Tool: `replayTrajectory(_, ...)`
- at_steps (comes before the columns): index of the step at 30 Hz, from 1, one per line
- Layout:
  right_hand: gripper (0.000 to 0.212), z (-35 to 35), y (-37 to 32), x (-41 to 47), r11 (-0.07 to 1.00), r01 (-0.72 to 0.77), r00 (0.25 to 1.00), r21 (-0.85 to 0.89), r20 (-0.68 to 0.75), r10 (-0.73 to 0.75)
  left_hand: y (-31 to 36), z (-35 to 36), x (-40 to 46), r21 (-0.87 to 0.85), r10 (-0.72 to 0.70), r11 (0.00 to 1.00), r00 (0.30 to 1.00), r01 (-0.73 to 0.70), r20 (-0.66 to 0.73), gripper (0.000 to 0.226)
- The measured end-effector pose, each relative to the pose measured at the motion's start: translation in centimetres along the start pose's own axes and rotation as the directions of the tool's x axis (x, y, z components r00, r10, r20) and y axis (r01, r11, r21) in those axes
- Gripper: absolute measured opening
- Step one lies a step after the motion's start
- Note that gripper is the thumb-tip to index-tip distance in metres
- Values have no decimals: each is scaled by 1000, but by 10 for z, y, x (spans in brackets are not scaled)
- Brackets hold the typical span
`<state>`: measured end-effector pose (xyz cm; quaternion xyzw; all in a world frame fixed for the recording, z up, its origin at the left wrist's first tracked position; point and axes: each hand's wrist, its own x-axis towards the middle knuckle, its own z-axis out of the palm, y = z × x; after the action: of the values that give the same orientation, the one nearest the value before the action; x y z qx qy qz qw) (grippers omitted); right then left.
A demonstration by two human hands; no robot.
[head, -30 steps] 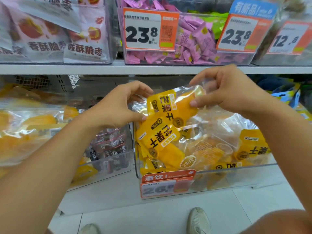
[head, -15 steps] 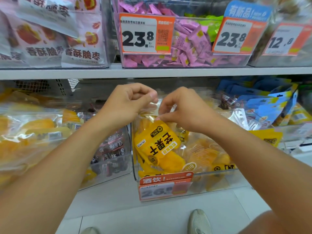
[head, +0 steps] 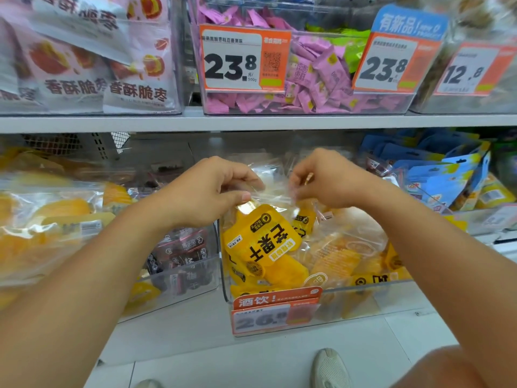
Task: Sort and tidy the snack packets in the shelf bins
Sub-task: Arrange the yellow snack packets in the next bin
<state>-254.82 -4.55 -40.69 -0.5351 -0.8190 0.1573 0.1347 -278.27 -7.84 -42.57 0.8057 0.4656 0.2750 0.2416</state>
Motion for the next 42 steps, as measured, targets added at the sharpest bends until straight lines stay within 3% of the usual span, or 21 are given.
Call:
replayTrajectory(3, 4, -1, -17, -2, 965, 92, 993, 245, -88, -73, 1, 5, -1, 129, 123, 985, 988, -110, -91, 11)
replayTrajectory(5, 11, 2, -25, -1, 968, 141, 989, 209, -67, -130, -1, 7, -2, 278, 190, 950, 971, -144, -145, 10)
replayTrajectory(7, 21, 4, -28, -2, 975, 158, 987, 157, -3, -159, -2, 5, -2, 311, 184, 941, 973, -133, -141, 11)
replayTrajectory(9, 28, 0, -26, -5, 958, 76, 995, 278, 35, -89, 0, 5, -1, 225, 163, 965, 980, -133, -118, 11)
replayTrajectory(11, 21, -10, -25, -15, 891, -33, 999, 453, 3, 36, 2, 6, 1, 209, 154, 970, 980, -126, -125, 11)
replayTrajectory(12, 16, -19, -24, -20, 910, -18, 997, 414, -58, 46, 2, 7, 2, 225, 152, 967, 979, -120, -134, 10)
replayTrajectory(13, 26, -26, -23, -26, 958, 22, 996, 285, -84, 2, 2, 8, 2, 237, 150, 965, 978, -114, -142, 9)
replayTrajectory(16, 49, -24, -34, -45, 978, 121, 973, -168, 216, -83, 1, 8, 5, 247, 148, 963, 975, -103, -168, 5)
replayTrajectory(17, 47, -13, -37, -48, 956, 166, 948, -243, 305, -87, 0, 8, 6, 247, 152, 963, 971, -104, -186, 5)
replayTrajectory(19, 40, 3, -35, -45, 942, 232, 931, -242, 337, -143, -1, 9, 7, 231, 151, 968, 964, -100, -217, 6)
replayTrajectory(23, 28, -16, -23, -37, 975, 202, 976, 88, 58, -208, -3, 7, 7, 168, 183, 974, 961, -149, -208, 20)
replayTrajectory(25, 27, -25, -21, -38, 961, 237, 971, 146, -71, -228, -5, 4, 7, 56, 159, 987, 968, -151, -192, 32)
replayTrajectory(27, 25, -28, -25, -41, 956, 291, 954, 19, -75, -289, -8, 3, 8, -26, 108, 993, 981, -113, -164, 35)
replayTrajectory(31, 8, -28, -40, -36, 892, 312, 950, -328, 111, -292, -15, 2, 9, -14, 21, 1000, 988, -23, -152, 18)
replayTrajectory(33, 17, -18, -49, -29, 832, 341, 940, -437, 138, -313, -14, 2, 8, -3, -10, 1000, 990, 9, -138, 23)
replayTrajectory(37, 30, 7, -65, -15, 773, 384, 879, -505, -58, -474, -3, -1, 3, -158, -3, 987, 999, -4, -42, 22)
replayTrajectory(39, 30, 17, -61, -9, 835, 412, 804, -366, -285, -522, 1, -6, -2, -214, 10, 977, 999, -1, 41, 37)
replayTrajectory(42, 32, 27, -54, -6, 904, 424, 750, 48, -577, -321, 0, -3, -9, -64, 38, 998, 987, -29, 159, 37)
